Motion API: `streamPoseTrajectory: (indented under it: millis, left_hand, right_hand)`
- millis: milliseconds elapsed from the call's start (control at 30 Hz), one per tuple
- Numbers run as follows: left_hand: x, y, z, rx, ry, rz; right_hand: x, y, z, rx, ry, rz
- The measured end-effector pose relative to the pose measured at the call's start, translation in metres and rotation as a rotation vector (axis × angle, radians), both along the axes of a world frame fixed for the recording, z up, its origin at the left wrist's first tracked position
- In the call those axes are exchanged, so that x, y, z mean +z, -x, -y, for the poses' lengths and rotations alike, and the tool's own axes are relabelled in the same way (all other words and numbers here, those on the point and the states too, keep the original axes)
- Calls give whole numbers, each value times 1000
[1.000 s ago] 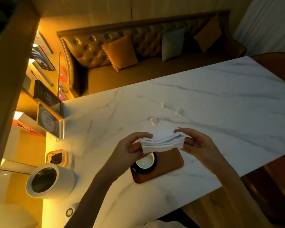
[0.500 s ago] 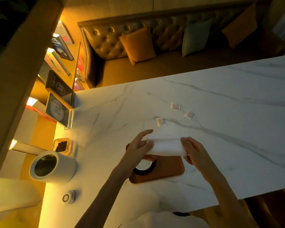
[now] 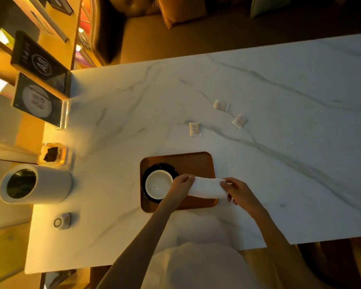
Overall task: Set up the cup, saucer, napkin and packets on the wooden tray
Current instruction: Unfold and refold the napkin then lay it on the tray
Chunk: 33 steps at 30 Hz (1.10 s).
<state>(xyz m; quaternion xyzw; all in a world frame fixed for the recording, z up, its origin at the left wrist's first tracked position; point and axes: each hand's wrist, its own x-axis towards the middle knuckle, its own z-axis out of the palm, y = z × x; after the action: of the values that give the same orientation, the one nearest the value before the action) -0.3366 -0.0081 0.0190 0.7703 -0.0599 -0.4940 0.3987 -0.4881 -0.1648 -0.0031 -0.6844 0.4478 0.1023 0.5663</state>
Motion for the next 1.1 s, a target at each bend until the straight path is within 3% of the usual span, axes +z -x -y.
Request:
streamPoseTrajectory:
  millis: [467,800,1000,1100]
  left_hand:
    - [-68,6,3,-371,-241,303]
    - [-81,15,9,-440,-386,447]
    - [-87,31,2,-669,-463,698]
    - [-90,32,-2,-717,-492,700]
  right_hand:
    - [-69,-6,-14,120,140,-193]
    - [-86,-8,-13,305,307,-140]
    - [-91,-12,-17,359,408,-156]
    - [-92,-11,-18,360,425,-156]
